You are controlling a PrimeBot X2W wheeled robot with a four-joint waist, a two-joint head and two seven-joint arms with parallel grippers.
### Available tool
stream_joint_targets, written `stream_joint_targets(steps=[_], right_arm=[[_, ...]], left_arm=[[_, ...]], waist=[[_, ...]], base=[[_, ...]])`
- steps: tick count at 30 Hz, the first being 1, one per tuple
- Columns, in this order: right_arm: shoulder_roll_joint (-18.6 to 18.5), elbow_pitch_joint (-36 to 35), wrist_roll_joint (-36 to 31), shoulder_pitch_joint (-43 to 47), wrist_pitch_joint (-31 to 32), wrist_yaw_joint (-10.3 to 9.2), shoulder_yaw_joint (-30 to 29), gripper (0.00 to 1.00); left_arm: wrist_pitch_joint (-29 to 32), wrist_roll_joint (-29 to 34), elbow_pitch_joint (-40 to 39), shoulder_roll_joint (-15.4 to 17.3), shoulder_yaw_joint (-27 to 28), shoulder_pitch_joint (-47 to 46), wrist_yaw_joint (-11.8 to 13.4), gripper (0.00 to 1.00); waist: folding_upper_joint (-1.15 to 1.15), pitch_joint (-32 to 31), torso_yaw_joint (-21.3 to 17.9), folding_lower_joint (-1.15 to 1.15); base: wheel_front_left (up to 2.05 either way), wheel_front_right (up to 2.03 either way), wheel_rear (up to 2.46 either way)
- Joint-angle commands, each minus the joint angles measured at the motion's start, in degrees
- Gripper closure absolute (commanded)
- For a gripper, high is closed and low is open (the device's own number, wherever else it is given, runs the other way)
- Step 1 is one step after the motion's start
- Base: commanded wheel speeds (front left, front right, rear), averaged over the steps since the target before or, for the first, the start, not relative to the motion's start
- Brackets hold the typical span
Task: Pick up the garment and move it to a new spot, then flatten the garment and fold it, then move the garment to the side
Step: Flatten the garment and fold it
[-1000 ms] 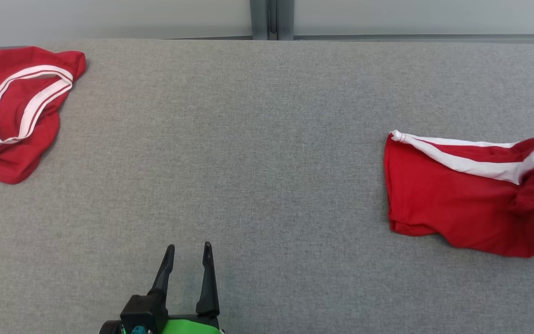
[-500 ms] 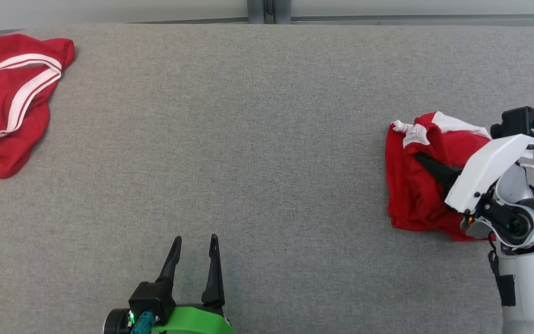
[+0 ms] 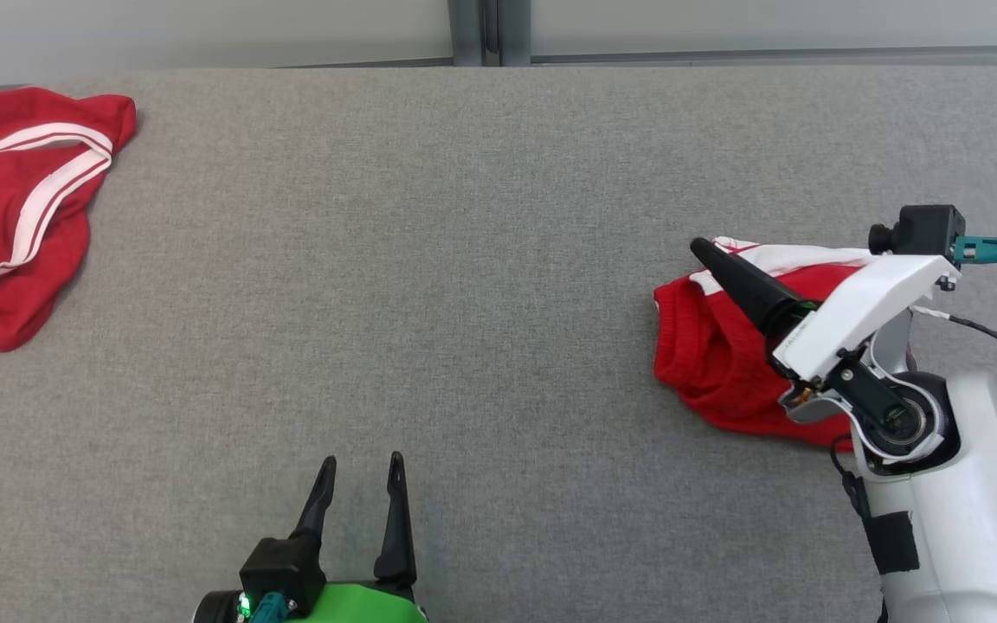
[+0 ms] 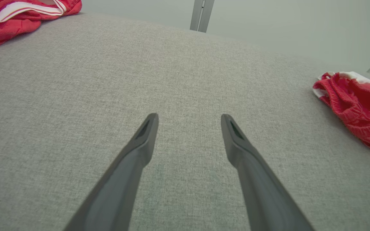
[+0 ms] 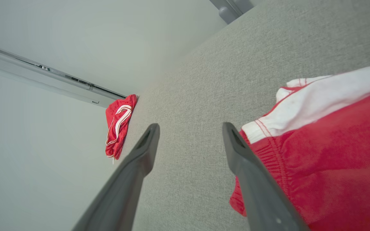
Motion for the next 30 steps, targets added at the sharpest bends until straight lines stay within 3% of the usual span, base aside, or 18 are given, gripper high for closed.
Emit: stream_joint_targets(steps=[1,3,7,13,18,22,30], right_arm=[[0.0,-1.9,-0.7,0.4,-3.0,0.04,1.5,0.00],[-0.8,-5.6,-5.4,2.1,-8.2,0.04,4.6,0.00],[-9.0,-10.7,-20.0,7.9,-24.2,-0.01,9.3,0.00],[-16.1,-5.4,-34.3,17.8,-45.0,-0.01,5.8,0.00],[-15.9,-0.1,-39.1,24.4,-48.9,-0.02,-1.6,0.00],[-13.6,-1.0,-41.4,28.3,-49.0,-0.02,-6.6,0.00],[-10.4,-0.7,-43.1,31.9,-49.0,-0.01,-8.7,0.00]], left_arm=[[-0.2,0.7,-0.3,0.2,0.5,0.8,0.1,0.00],[-0.2,1.1,-1.0,0.2,1.3,1.3,0.1,0.00],[-0.2,1.5,-3.0,0.2,3.7,2.5,-0.1,0.00],[-0.2,3.1,-5.0,0.2,7.6,6.4,-1.5,0.00],[-0.2,4.6,-6.3,0.2,10.8,10.0,-3.6,0.00],[-0.2,5.1,-7.3,0.2,12.8,11.2,-5.0,0.00],[-0.2,5.2,-6.2,0.2,14.4,12.0,-6.4,0.00]], waist=[[0.00,-0.8,-0.7,0.00],[0.00,-1.6,-1.1,0.00],[0.00,-3.3,-1.8,0.00],[0.00,-7.4,-3.5,0.00],[0.00,-11.0,-4.6,0.00],[0.00,-12.1,-5.2,0.00],[0.00,-12.9,-5.4,0.00]], base=[[0.00,0.00,0.00],[0.00,0.00,0.00],[0.00,0.00,0.00],[0.00,0.00,0.00],[0.00,0.00,0.00],[0.00,0.00,0.00],[0.00,0.00,0.00]])
